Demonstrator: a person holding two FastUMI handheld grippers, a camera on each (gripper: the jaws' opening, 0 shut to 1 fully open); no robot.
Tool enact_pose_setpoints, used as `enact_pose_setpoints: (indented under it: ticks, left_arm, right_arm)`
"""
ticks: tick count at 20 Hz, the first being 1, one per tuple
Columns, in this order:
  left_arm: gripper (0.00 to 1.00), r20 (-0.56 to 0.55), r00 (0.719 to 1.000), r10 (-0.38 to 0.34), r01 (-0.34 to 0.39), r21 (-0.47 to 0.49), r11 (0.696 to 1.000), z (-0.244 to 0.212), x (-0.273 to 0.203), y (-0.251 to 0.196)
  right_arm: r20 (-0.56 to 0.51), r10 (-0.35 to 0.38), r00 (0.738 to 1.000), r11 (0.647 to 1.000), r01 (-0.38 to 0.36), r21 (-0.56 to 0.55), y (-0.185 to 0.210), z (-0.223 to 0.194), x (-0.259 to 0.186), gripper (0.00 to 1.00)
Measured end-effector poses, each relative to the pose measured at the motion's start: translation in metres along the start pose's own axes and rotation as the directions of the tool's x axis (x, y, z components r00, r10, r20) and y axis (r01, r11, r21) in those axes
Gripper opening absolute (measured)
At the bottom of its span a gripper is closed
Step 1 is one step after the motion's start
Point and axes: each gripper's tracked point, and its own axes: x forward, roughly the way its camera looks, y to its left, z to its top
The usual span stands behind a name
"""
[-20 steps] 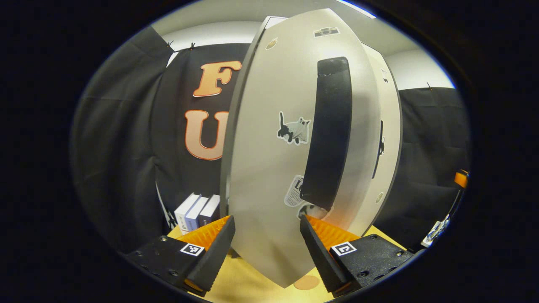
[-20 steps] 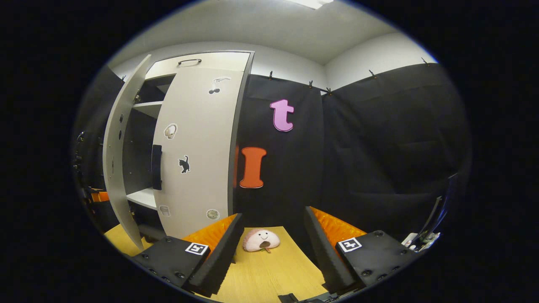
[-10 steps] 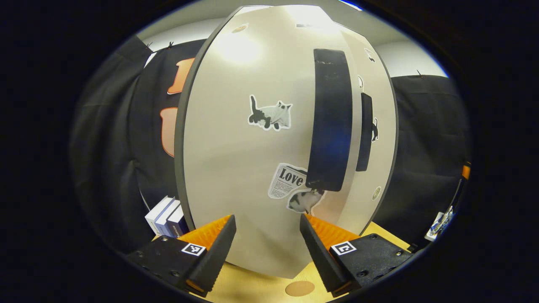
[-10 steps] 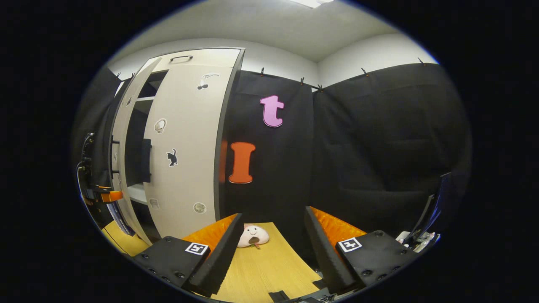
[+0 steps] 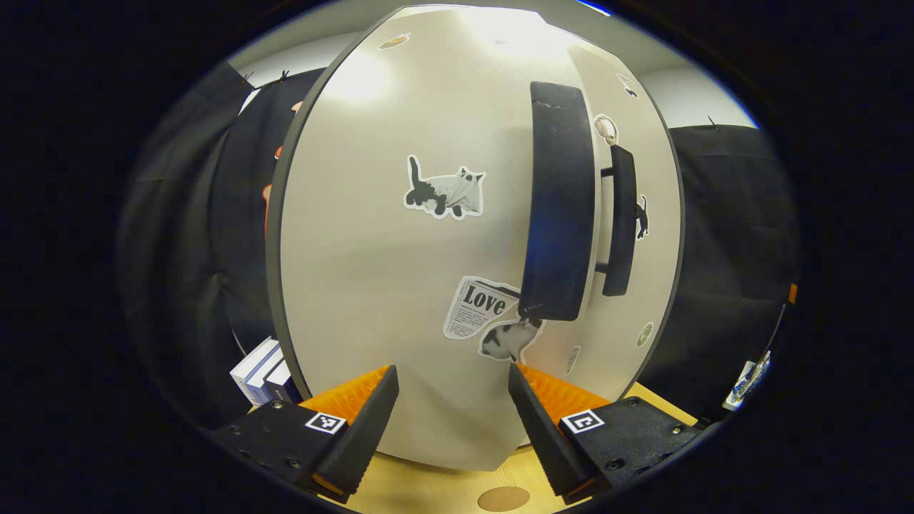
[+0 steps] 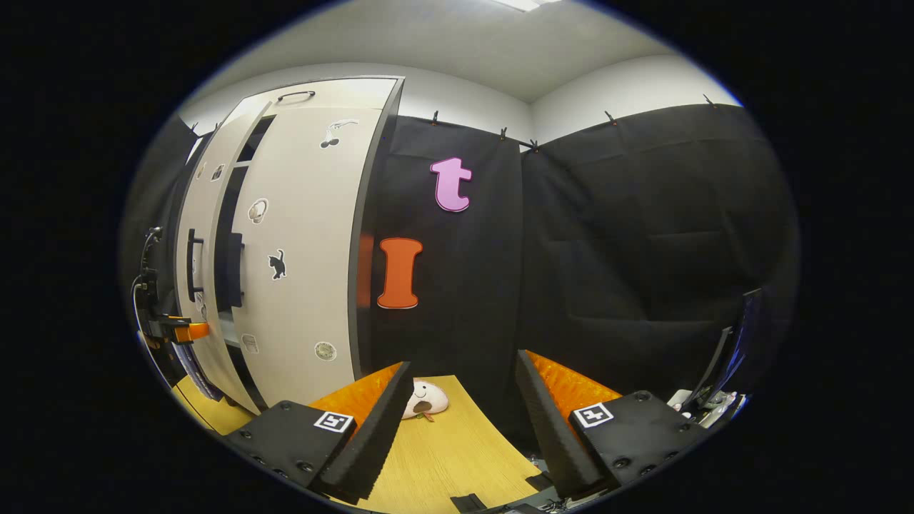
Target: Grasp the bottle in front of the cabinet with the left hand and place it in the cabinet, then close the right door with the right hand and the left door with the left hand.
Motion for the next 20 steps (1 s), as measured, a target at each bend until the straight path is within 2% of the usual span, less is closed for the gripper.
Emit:
enact_pose_setpoints:
  ticks: [5, 9, 20]
  left_arm:
    - [0.95, -0.010, 1.000, 0.003, -0.003, 0.015, 1.000, -0.001, 0.005, -0.001]
    - [0.95, -0.043, 0.999, 0.008, -0.007, 0.020, 1.000, 0.001, 0.002, -0.006]
    - [0.94, 0.041, 0.999, 0.010, -0.009, -0.012, 1.000, 0.065, -0.088, 0.000]
  right_arm:
    - [-0.010, 0.001, 1.000, 1.000, -0.001, 0.009, -0.002, -0.003, 0.014, 0.96]
    - [-0.022, 0.036, 0.999, 0.999, -0.036, 0.020, 0.007, -0.004, 0.027, 0.96]
    - [0.001, 0.130, 0.991, 0.991, -0.130, 0.025, 0.040, 0.009, 0.024, 0.96]
